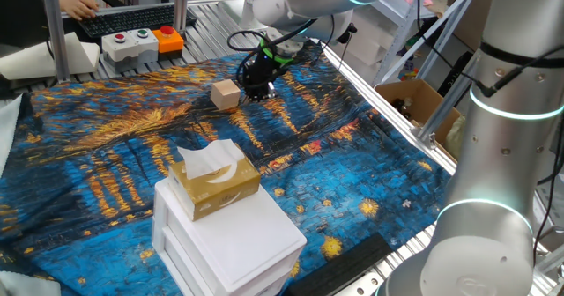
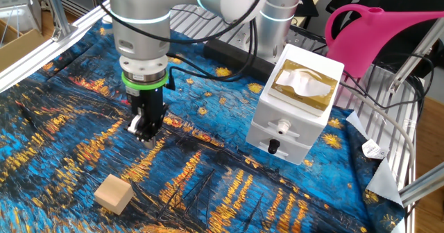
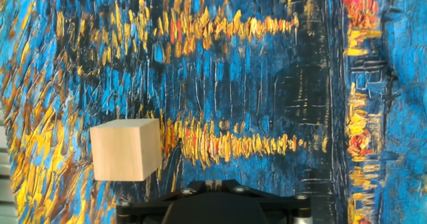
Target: Approach and touch the side of the small block
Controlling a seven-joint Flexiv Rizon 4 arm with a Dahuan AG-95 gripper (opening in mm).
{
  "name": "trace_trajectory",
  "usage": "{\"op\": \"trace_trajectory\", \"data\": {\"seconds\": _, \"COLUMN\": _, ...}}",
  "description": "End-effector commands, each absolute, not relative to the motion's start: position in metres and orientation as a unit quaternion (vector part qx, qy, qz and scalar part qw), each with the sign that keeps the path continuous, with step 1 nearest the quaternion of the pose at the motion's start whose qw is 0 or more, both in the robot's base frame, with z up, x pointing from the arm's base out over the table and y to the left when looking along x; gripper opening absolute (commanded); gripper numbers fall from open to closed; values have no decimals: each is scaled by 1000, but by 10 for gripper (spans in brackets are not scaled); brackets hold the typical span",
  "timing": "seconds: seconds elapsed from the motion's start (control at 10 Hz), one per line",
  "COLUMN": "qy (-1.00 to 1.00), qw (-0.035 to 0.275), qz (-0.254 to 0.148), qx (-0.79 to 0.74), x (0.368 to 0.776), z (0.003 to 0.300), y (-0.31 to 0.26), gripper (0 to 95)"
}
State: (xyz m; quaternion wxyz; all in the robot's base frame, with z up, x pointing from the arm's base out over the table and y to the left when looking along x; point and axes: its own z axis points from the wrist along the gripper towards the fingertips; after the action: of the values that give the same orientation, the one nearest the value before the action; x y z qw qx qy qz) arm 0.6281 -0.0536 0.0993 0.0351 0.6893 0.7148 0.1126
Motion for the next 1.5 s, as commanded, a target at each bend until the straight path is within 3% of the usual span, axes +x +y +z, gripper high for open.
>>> {"op": "trace_trajectory", "data": {"seconds": 0.1, "qy": 721, "qw": 33, "qz": 116, "qx": 682, "x": 626, "z": 100, "y": -53, "gripper": 0}}
{"op": "trace_trajectory", "data": {"seconds": 0.4, "qy": 712, "qw": -23, "qz": 55, "qx": 700, "x": 626, "z": 100, "y": -53, "gripper": 0}}
{"op": "trace_trajectory", "data": {"seconds": 0.8, "qy": 738, "qw": -57, "qz": 72, "qx": 668, "x": 626, "z": 100, "y": -53, "gripper": 0}}
{"op": "trace_trajectory", "data": {"seconds": 1.1, "qy": 771, "qw": -47, "qz": 97, "qx": 627, "x": 626, "z": 100, "y": -53, "gripper": 0}}
{"op": "trace_trajectory", "data": {"seconds": 1.5, "qy": 784, "qw": -36, "qz": 98, "qx": 611, "x": 626, "z": 100, "y": -53, "gripper": 0}}
